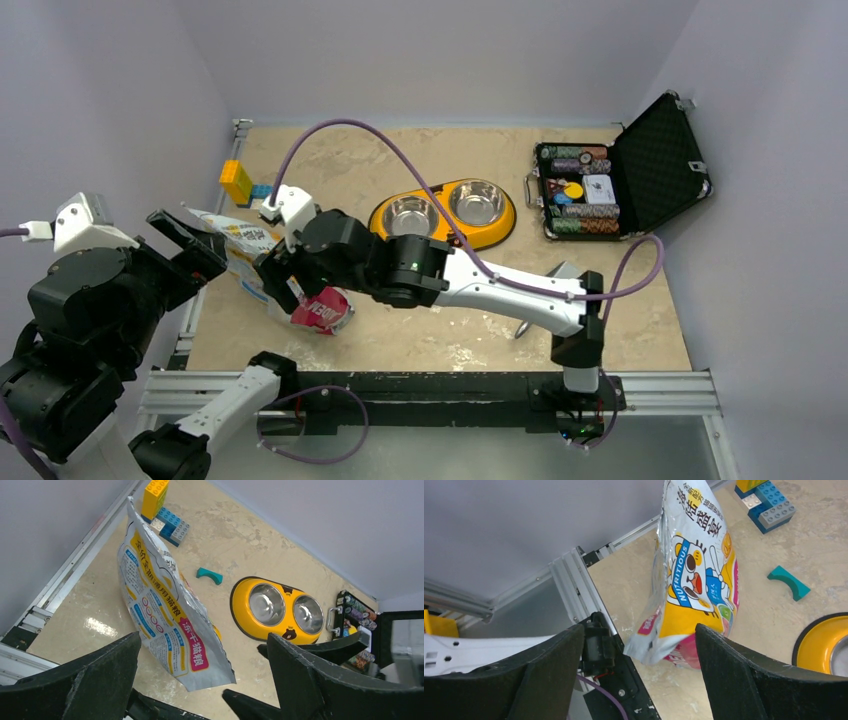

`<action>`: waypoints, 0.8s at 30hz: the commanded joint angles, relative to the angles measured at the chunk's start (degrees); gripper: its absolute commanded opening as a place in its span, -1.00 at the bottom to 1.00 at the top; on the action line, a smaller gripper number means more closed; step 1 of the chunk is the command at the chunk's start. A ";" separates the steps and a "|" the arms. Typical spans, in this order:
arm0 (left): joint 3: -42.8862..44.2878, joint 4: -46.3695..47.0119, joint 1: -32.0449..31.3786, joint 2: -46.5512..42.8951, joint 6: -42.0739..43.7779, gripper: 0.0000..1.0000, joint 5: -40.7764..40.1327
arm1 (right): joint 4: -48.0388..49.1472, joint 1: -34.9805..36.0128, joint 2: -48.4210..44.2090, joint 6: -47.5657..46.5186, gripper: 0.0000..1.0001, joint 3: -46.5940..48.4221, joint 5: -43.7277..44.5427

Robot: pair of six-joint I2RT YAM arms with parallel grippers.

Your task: Serve the pet food

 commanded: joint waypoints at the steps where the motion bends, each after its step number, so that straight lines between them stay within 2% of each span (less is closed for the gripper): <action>1: 0.76 -11.57 -0.37 -0.43 -4.56 1.00 -3.94 | -1.67 1.07 5.03 0.98 0.64 8.53 5.65; 6: 0.33 -11.57 -0.37 -1.72 -8.06 0.99 -5.67 | -2.81 1.90 9.00 -2.11 0.45 9.43 10.37; 8: -0.05 -11.65 -0.37 -2.17 -8.81 0.97 -5.73 | -2.04 1.92 9.13 -3.40 0.28 7.72 10.90; 13: -1.33 -11.62 -0.37 -2.87 -12.45 0.91 -6.09 | -1.83 1.92 9.26 -5.74 -0.23 5.71 11.14; 17: -2.38 -11.56 -0.37 -1.23 -14.14 0.89 -4.45 | -1.60 1.66 8.05 -7.38 -0.97 3.25 13.12; 24: -5.80 -8.25 -0.37 1.35 -16.29 0.89 -0.15 | -3.18 0.79 0.57 -11.57 -1.00 -4.11 16.72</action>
